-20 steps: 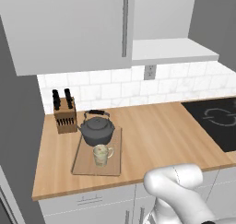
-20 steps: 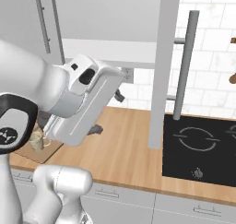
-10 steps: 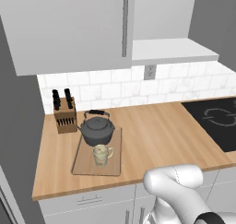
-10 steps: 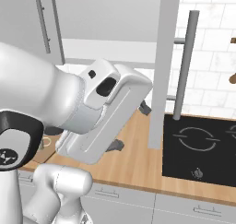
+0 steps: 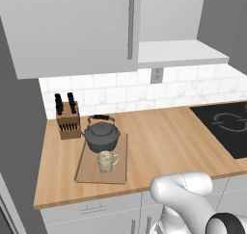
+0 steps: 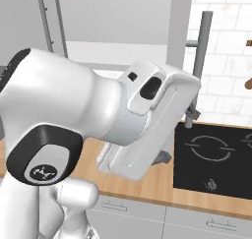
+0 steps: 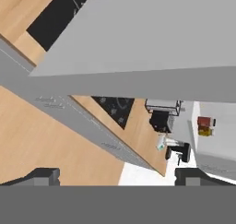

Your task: Pick the kettle from the counter and place it on the tray. Then pick the mug from the cabinet and place it on the tray. Then close the cabinet doors.

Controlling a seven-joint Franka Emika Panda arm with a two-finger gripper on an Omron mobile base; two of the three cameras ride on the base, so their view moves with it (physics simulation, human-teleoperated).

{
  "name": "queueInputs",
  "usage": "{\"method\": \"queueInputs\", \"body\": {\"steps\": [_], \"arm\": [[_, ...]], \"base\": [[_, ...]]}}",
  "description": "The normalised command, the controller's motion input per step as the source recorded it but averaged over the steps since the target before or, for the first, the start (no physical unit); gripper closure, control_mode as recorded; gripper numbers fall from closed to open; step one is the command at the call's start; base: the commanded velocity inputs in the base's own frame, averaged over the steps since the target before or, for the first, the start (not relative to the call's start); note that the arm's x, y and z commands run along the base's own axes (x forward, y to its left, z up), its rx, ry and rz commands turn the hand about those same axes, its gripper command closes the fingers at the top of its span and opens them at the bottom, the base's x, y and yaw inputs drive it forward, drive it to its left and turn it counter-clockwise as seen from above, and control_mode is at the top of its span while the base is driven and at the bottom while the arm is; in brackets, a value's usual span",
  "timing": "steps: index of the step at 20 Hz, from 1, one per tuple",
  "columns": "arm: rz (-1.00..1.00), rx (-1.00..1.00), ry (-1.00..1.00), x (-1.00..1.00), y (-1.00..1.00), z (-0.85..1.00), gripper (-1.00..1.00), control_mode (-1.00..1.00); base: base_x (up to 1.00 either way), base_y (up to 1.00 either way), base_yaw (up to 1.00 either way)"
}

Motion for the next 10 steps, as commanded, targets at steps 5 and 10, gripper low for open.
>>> {"method": "queueInputs", "body": {"steps": [5, 10], "arm": [[0.0, -0.11, 0.01, 0.46, -0.48, 0.0, -1.0, -1.0], [0.07, -0.1, 0.0, 0.5, -0.2, -0.06, -1.0, -1.0]], "base": [[0.0, 0.0, 0.0], [0.0, 0.0, 0.0]]}}
